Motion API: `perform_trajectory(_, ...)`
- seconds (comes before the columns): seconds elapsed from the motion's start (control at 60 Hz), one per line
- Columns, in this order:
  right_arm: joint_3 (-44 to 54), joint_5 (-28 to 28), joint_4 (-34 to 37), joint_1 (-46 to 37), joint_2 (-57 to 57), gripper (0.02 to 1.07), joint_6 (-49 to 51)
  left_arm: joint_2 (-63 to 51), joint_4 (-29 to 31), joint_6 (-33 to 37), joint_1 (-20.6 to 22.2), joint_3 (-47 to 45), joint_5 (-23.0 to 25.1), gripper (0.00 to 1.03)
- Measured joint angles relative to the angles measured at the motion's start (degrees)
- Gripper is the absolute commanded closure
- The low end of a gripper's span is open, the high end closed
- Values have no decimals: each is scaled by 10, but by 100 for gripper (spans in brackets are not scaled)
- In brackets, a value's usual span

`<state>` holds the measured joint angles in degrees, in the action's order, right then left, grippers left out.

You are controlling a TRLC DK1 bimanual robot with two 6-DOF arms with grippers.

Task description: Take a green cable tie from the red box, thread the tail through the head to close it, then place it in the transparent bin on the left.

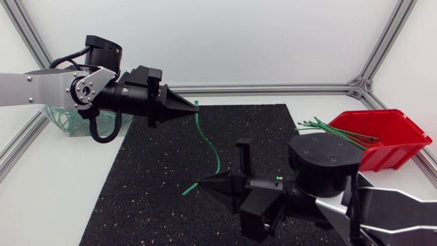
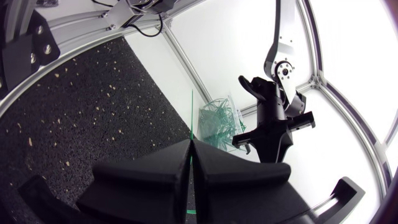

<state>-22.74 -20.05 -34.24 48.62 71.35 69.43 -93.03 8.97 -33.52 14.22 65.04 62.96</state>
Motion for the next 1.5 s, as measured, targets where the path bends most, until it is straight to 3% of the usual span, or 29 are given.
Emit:
perform_trajectory(0.183, 0, 2, 12, 1, -30, 102, -89, 2, 0, 2, 3, -8, 0, 100)
perform_trajectory(0.517, -1, -89, 148, 0, -84, 102, -210, 10, 0, 2, 12, -16, -3, 100)
perform_trajectory(0.933, -66, -178, 230, -24, -96, 102, -398, 21, 0, 14, 29, -31, -6, 100)
perform_trajectory(1.5, -166, -153, 355, -26, -122, 102, -611, 68, -78, 17, 48, -92, -15, 100)
